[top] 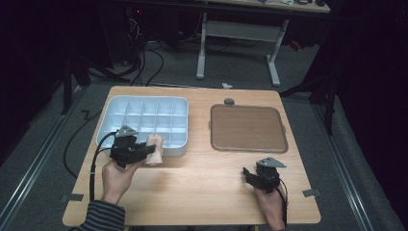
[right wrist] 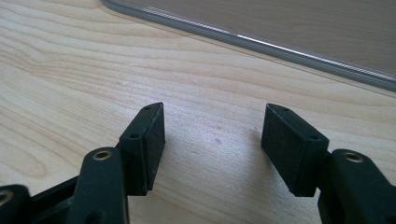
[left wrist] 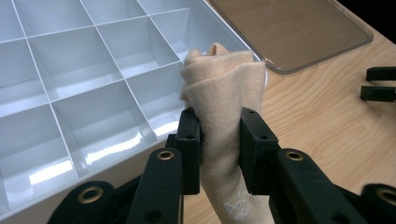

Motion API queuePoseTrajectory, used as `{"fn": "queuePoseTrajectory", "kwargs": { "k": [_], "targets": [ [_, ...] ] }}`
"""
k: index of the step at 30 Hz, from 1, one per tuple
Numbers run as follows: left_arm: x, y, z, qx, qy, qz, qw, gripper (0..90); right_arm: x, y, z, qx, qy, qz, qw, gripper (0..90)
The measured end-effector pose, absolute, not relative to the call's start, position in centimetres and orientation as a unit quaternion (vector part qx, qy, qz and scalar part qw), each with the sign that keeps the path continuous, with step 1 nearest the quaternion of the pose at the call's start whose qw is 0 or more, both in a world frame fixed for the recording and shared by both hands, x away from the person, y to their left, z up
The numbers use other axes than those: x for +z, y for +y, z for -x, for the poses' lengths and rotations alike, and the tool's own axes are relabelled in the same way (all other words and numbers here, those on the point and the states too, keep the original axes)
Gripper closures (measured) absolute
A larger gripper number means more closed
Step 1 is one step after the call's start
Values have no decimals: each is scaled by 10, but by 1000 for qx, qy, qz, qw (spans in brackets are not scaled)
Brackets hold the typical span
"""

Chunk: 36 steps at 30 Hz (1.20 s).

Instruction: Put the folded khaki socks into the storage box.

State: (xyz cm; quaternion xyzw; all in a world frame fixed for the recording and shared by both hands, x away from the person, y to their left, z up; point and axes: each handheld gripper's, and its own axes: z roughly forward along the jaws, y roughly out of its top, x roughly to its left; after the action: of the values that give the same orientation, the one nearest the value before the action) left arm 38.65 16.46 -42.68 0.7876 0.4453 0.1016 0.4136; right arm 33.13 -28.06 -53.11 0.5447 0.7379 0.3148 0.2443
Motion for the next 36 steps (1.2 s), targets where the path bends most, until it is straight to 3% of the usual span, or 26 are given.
{"fn": "queuePoseTrajectory", "kwargs": {
  "k": [36],
  "targets": [
    [-420, 185, -439, 99, 466, -783, 399, 723, -531, -281, -331, 314, 737, -546, 245, 398]
  ]
}}
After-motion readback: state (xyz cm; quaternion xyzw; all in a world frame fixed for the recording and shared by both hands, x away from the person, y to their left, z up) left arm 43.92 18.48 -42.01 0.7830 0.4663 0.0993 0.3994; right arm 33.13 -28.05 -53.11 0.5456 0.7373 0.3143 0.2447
